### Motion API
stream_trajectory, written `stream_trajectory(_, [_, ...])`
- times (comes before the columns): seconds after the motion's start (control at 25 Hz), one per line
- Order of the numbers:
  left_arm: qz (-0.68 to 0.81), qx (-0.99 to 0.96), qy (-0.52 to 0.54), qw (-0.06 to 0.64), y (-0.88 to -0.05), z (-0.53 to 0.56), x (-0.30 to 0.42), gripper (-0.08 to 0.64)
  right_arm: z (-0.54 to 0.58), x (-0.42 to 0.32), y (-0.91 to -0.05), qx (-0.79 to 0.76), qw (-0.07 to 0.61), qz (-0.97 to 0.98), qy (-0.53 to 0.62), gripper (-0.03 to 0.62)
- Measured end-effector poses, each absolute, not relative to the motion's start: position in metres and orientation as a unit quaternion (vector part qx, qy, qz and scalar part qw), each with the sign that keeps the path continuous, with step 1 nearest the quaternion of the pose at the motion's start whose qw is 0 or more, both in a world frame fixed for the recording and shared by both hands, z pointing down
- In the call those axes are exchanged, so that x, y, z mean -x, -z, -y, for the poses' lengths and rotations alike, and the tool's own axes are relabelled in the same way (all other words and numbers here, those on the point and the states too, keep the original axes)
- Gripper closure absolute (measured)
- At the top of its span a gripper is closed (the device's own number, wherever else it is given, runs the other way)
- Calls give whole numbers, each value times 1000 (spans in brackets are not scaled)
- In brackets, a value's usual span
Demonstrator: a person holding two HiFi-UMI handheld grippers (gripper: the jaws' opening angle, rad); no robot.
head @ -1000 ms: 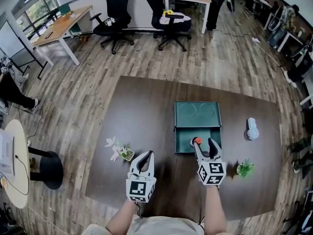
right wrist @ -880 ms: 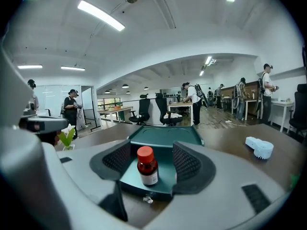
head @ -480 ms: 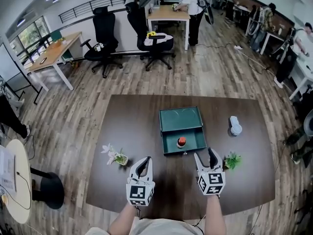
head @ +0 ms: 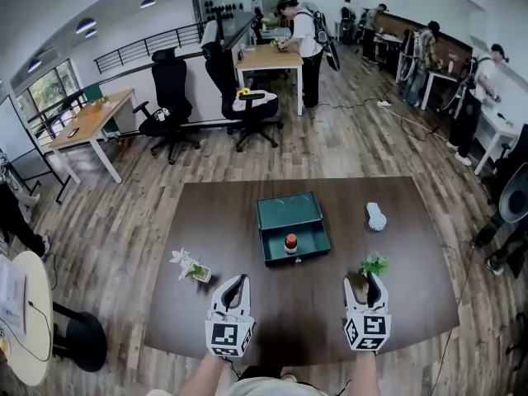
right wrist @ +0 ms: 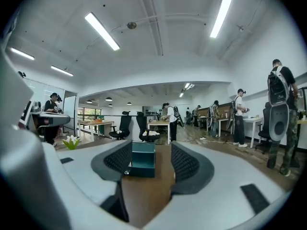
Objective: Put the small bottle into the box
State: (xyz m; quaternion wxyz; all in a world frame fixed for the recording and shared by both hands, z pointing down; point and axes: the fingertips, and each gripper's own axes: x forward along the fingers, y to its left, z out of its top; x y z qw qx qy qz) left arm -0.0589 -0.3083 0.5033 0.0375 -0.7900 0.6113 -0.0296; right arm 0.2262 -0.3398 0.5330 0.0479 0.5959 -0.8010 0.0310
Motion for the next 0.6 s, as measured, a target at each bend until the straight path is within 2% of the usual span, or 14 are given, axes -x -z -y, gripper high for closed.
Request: stream_trajectory(0.6, [-623, 780, 5, 61, -493, 253, 66, 558, 268, -262, -508, -622, 35, 782, 9, 330])
